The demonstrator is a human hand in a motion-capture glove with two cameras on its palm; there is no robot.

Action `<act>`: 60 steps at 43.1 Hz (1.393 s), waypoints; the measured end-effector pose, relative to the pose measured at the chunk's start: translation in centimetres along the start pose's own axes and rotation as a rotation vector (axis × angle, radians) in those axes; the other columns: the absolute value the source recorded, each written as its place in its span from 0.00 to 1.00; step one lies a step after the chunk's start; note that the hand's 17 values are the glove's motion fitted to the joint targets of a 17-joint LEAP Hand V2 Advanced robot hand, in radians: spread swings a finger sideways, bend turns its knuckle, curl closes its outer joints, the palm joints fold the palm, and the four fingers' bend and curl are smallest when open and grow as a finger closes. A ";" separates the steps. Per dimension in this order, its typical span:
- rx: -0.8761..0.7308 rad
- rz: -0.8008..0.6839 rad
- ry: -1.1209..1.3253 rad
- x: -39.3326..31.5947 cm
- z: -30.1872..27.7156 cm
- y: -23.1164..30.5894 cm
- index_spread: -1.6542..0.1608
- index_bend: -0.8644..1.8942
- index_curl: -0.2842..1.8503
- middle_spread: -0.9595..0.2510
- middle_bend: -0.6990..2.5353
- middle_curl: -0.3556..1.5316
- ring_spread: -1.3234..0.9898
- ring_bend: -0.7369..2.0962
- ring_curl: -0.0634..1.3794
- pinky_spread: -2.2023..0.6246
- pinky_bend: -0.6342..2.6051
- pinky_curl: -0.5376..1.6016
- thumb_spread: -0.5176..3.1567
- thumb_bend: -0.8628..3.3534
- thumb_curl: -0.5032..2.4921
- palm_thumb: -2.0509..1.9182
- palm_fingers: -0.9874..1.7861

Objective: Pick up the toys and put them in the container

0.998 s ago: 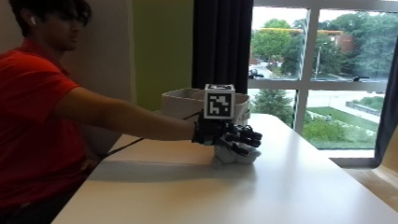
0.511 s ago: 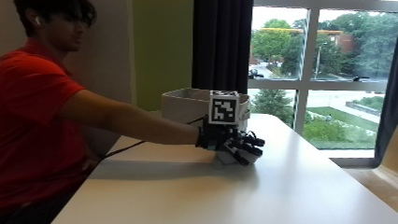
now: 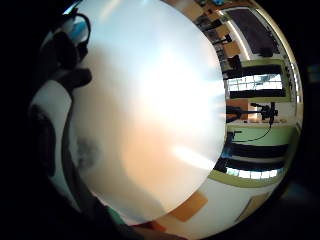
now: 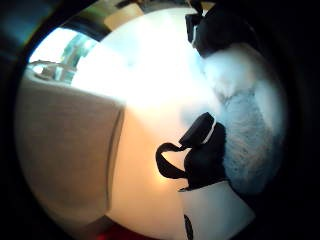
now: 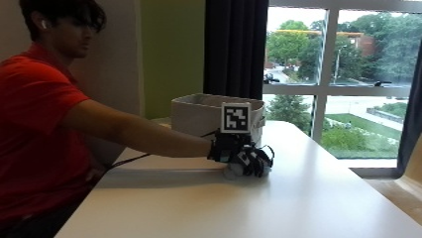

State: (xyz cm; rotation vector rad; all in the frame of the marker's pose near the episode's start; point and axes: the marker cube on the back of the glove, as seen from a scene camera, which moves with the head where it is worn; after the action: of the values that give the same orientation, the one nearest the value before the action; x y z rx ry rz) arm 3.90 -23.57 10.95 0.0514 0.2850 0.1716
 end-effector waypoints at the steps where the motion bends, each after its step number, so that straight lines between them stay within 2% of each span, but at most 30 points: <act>1: 0.011 0.022 0.007 -0.1 0.0 -0.1 0.65 0.35 0.29 0.64 0.28 0.29 0.44 0.60 0.33 0.66 0.59 0.43 0.50 0.23 0.30 0.59 0.58; 4: 0.063 0.084 0.054 0.0 0.0 -0.3 0.65 0.36 0.29 0.61 0.30 0.31 0.43 0.60 0.34 0.64 0.57 0.43 0.50 0.24 0.32 0.61 0.61; 7: 0.121 0.053 0.087 0.4 0.2 -0.3 0.65 0.37 0.29 0.58 0.32 0.32 0.41 0.60 0.34 0.63 0.56 0.43 0.48 0.25 0.33 0.63 0.63; 12: 0.175 0.055 -0.001 0.3 0.5 -0.6 0.65 0.39 0.31 0.52 0.36 0.36 0.39 0.60 0.34 0.62 0.53 0.41 0.44 0.25 0.36 0.65 0.72; 18: 0.227 0.034 -0.025 0.6 0.7 -0.7 0.64 0.38 0.33 0.49 0.39 0.39 0.39 0.63 0.38 0.61 0.50 0.41 0.40 0.24 0.38 0.66 0.77; 19: 0.232 0.031 -0.028 0.6 0.7 -0.7 0.64 0.38 0.33 0.49 0.39 0.39 0.39 0.63 0.37 0.61 0.50 0.42 0.40 0.24 0.39 0.66 0.76; 21: 0.241 0.018 -0.040 0.5 0.8 -0.7 0.64 0.39 0.34 0.49 0.41 0.41 0.39 0.65 0.39 0.61 0.49 0.41 0.38 0.24 0.39 0.66 0.80; 38: 0.230 0.015 -0.123 0.6 0.6 -0.7 0.63 0.44 0.42 0.50 0.48 0.49 0.40 0.68 0.43 0.61 0.49 0.44 0.32 0.23 0.44 0.66 0.78; 43: 0.205 -0.026 -0.118 0.8 -0.1 -0.4 0.63 0.44 0.44 0.51 0.48 0.50 0.40 0.69 0.43 0.61 0.50 0.45 0.31 0.23 0.46 0.66 0.77; 48: 0.224 -0.084 -0.150 1.2 -3.3 0.1 0.62 0.44 0.46 0.51 0.48 0.52 0.40 0.69 0.44 0.61 0.50 0.45 0.30 0.23 0.47 0.66 0.77; 54: 0.237 -0.245 -0.071 1.9 -9.4 1.0 0.62 0.44 0.48 0.52 0.48 0.53 0.41 0.70 0.44 0.62 0.50 0.45 0.30 0.22 0.48 0.66 0.76; 60: 0.334 -0.270 -0.129 -1.6 -16.8 2.2 0.62 0.44 0.50 0.52 0.48 0.54 0.41 0.69 0.44 0.61 0.50 0.46 0.29 0.22 0.50 0.66 0.76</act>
State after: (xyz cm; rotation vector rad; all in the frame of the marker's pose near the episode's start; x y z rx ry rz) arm -2.75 -21.23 -4.53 0.3516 0.1868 -0.1489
